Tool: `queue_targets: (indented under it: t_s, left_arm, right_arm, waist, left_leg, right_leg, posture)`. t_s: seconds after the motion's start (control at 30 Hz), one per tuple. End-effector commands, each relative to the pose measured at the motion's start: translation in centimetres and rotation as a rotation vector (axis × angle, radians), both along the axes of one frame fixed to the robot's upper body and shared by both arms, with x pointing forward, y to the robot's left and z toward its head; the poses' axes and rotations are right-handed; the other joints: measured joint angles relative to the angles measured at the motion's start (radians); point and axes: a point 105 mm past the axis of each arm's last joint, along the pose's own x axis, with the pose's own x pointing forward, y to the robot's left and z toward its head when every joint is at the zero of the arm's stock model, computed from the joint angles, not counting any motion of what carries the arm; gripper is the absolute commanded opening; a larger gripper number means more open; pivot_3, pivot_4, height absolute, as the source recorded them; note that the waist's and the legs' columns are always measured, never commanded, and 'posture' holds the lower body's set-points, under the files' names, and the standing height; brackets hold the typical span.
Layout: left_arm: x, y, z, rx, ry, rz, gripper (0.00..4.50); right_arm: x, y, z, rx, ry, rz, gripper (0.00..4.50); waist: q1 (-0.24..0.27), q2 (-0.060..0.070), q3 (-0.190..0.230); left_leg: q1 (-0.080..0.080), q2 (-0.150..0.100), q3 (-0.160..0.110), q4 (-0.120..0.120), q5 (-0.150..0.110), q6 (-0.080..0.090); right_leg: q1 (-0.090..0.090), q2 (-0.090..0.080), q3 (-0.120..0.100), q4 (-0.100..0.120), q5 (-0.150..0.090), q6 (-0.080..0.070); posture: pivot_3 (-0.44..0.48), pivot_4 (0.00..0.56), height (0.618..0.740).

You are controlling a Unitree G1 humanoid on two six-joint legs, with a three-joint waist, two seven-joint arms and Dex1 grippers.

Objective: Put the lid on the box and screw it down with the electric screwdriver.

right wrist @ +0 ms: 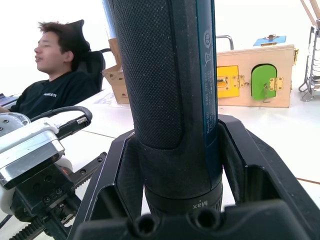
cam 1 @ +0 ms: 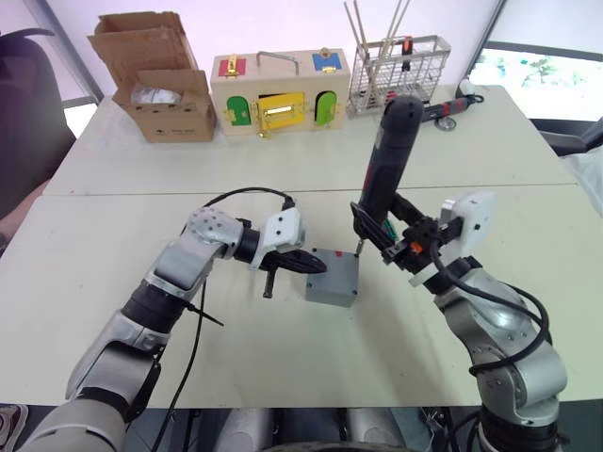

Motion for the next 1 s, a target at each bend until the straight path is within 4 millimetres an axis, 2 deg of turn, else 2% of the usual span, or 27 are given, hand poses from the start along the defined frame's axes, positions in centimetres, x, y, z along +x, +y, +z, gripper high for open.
queue_targets:
  t_s: [0.03, 0.3, 0.47, 0.77, 1.0]
  left_arm:
    - [-0.2, 0.0, 0.3, 0.003, -0.024, -0.006, 0.0]
    - [-0.2, -0.3, -0.1, 0.016, -0.033, -0.013, 0.0]
    - [-0.2, -0.3, -0.5, 0.022, -0.035, -0.013, 0.0]
    - [-0.5, -0.3, -1.0, 0.018, -0.03, -0.012, 0.0]
    - [-0.7, -0.3, -1.6, 0.027, -0.02, -0.012, 0.0]
  right_arm:
    - [-0.8, 1.1, -1.2, -0.041, 0.037, 0.067, 1.89]
    - [-0.3, 1.4, -2.2, -0.027, 0.052, 0.063, 1.89]
    - [-0.5, 2.5, -1.3, 0.027, 0.022, 0.105, 1.89]
    - [-0.7, 3.0, -0.8, 0.023, 0.008, 0.139, 1.89]
    - [-0.4, 2.0, -2.6, -0.001, 0.05, 0.098, 1.89]
  waist:
    - [0.0, 0.0, 0.0]
    - [0.002, -0.001, -0.001]
    - [0.008, -0.002, -0.001]
    - [0.015, -0.002, -0.001]
    - [0.016, -0.003, -0.002]
  left_leg:
    - [0.001, 0.0, 0.0, 0.0, 0.0, 0.0]
    - [0.005, 0.004, -0.001, 0.0, 0.0, 0.0]
    - [0.005, 0.005, -0.001, -0.001, 0.0, 0.0]
    - [0.005, 0.006, -0.001, -0.002, 0.0, 0.0]
    - [0.005, 0.006, -0.001, -0.002, 0.0, 0.0]
  right_leg:
    - [0.001, 0.0, 0.0, 0.0, 0.0, 0.0]
    - [0.009, 0.004, 0.0, -0.009, 0.0, 0.0]
    - [0.01, 0.006, 0.0, -0.011, 0.0, 0.0]
    - [0.009, 0.006, 0.0, -0.011, 0.0, 0.0]
    - [0.01, 0.006, 0.0, -0.011, 0.0, 0.0]
  posture:
    - [0.0, 0.15, 0.74]
    - [0.0, 0.15, 0.74]
    - [0.0, 0.15, 0.74]
    - [0.0, 0.15, 0.74]
    - [0.0, 0.15, 0.74]
